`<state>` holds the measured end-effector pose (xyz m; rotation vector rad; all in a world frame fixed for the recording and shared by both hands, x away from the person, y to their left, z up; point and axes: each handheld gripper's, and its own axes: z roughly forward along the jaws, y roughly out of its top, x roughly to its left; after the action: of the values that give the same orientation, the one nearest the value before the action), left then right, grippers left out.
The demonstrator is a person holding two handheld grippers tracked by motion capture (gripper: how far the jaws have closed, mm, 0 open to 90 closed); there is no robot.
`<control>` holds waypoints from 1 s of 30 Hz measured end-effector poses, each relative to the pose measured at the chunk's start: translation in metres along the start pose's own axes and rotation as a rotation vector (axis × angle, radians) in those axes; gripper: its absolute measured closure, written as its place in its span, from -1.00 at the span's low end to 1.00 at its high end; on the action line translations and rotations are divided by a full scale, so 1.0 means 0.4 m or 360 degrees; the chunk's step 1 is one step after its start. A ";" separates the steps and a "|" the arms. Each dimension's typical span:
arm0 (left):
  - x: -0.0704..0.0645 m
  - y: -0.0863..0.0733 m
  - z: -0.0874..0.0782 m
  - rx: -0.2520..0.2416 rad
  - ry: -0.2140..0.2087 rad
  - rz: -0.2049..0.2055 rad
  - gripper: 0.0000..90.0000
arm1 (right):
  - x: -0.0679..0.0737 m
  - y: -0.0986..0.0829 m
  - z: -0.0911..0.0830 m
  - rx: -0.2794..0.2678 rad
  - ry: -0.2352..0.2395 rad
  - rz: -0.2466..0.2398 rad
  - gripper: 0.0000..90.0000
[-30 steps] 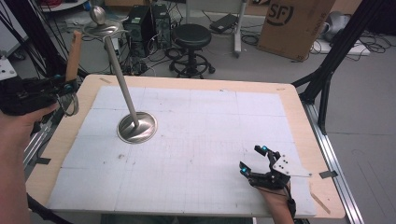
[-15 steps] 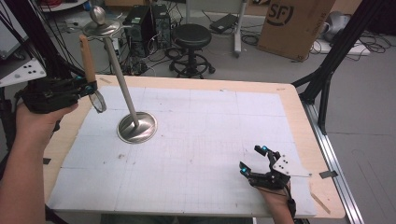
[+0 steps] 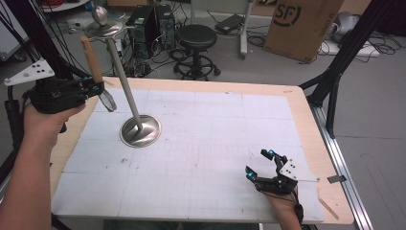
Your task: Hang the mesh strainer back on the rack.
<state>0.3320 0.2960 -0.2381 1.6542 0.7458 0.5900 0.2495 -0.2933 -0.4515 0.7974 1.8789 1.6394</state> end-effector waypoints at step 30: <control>-0.057 0.002 -0.059 -0.0066 -0.0028 0.0022 -0.23 | 0.002 0.000 0.000 0.0002 0.0001 -0.0002 -0.66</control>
<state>0.2998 0.2944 -0.2325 1.6257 0.7053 0.5960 0.2491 -0.2928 -0.4515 0.7963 1.8806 1.6382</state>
